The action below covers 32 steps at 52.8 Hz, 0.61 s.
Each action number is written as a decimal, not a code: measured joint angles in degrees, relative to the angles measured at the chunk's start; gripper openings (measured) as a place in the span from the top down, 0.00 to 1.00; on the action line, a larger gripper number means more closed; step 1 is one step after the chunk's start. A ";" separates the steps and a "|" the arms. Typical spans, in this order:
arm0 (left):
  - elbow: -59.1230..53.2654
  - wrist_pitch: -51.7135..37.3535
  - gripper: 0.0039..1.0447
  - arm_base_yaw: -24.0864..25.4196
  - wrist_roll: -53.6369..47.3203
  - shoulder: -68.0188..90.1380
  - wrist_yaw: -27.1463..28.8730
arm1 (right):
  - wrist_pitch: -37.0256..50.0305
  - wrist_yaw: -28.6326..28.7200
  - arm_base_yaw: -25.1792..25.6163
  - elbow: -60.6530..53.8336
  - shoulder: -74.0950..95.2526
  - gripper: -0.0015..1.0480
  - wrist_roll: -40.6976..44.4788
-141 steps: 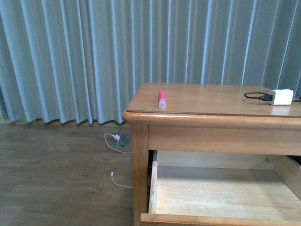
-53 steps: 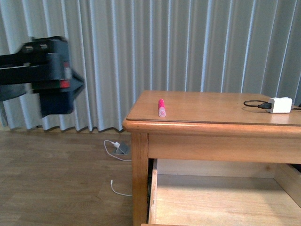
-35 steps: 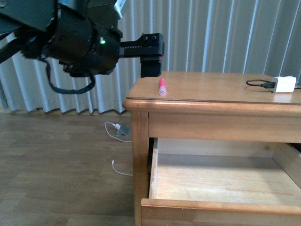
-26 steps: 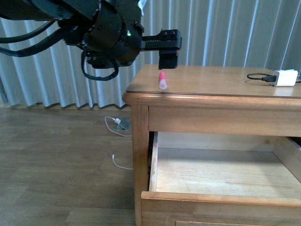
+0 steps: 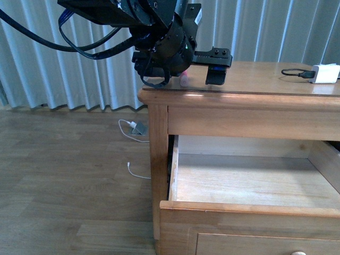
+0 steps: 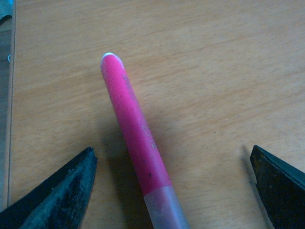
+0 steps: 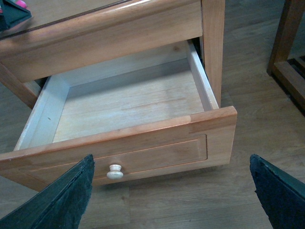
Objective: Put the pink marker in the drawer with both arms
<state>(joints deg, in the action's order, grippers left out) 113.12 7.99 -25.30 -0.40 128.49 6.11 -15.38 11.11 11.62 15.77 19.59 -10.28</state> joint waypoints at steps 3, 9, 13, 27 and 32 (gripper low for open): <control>1.77 1.62 0.06 0.00 -0.42 0.87 0.92 | 0.00 0.00 0.00 0.00 0.00 0.08 0.00; 3.52 3.74 0.06 0.07 -0.37 1.51 1.42 | 0.00 0.00 0.00 0.00 0.00 0.08 0.00; 4.52 4.57 0.06 0.17 -0.35 1.99 1.42 | 0.00 0.00 0.00 0.00 0.00 0.08 0.00; 5.07 6.03 0.17 0.37 -0.81 2.12 0.66 | 0.00 0.00 0.00 0.00 0.00 0.08 0.00; 5.07 6.03 0.31 0.39 -1.01 2.12 0.74 | 0.00 0.00 0.00 0.00 0.00 0.08 0.00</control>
<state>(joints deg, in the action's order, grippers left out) 118.19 14.02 -24.91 -1.41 130.61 6.85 -15.38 11.11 11.62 15.77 19.59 -10.28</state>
